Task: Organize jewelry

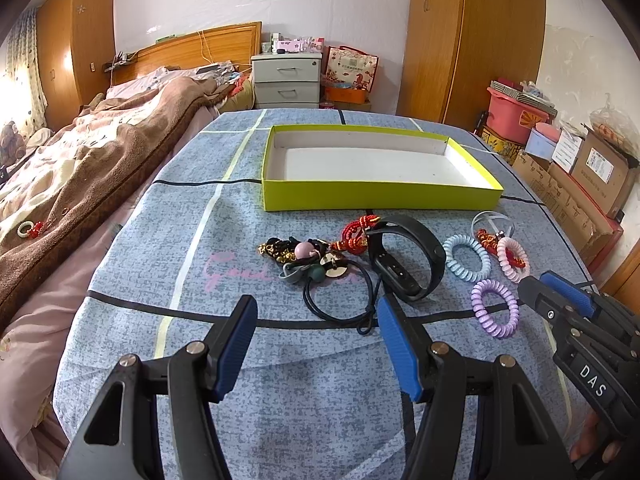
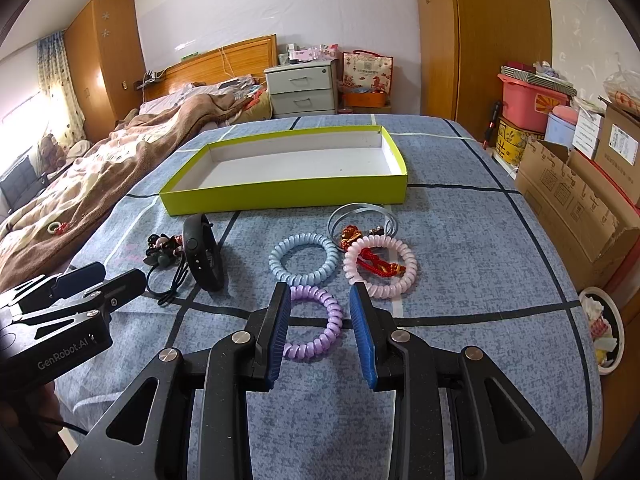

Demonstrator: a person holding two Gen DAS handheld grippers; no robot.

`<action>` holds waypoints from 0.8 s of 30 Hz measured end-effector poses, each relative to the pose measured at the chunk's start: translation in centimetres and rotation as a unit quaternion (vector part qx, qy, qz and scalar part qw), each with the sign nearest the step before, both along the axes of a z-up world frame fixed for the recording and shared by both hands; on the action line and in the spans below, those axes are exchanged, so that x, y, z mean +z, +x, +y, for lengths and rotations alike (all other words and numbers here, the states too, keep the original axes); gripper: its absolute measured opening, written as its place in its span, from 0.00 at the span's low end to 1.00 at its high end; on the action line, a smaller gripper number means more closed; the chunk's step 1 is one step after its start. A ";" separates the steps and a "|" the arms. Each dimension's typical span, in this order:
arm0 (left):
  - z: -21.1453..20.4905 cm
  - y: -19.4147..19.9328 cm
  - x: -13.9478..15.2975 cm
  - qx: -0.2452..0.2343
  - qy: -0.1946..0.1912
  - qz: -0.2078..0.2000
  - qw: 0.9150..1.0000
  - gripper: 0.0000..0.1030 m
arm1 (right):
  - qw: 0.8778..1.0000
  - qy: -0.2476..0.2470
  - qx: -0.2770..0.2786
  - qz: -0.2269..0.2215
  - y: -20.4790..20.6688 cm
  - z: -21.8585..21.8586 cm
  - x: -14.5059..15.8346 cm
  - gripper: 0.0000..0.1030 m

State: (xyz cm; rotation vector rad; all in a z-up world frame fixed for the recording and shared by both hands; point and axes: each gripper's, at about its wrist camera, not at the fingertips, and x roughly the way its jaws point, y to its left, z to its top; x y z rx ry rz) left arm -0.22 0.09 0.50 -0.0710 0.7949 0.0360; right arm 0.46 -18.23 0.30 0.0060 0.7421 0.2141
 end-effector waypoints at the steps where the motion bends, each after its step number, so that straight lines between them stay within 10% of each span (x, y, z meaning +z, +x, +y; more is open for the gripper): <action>1: 0.0 0.0 0.0 0.000 -0.001 0.000 1.000 0.63 | 1.000 0.000 0.000 0.000 0.0 0.0 0.0 0.31; 24: -0.2 -0.1 0.2 -0.005 0.001 -0.001 1.000 0.63 | 1.000 0.008 0.008 -0.004 -0.1 -0.2 0.3 0.31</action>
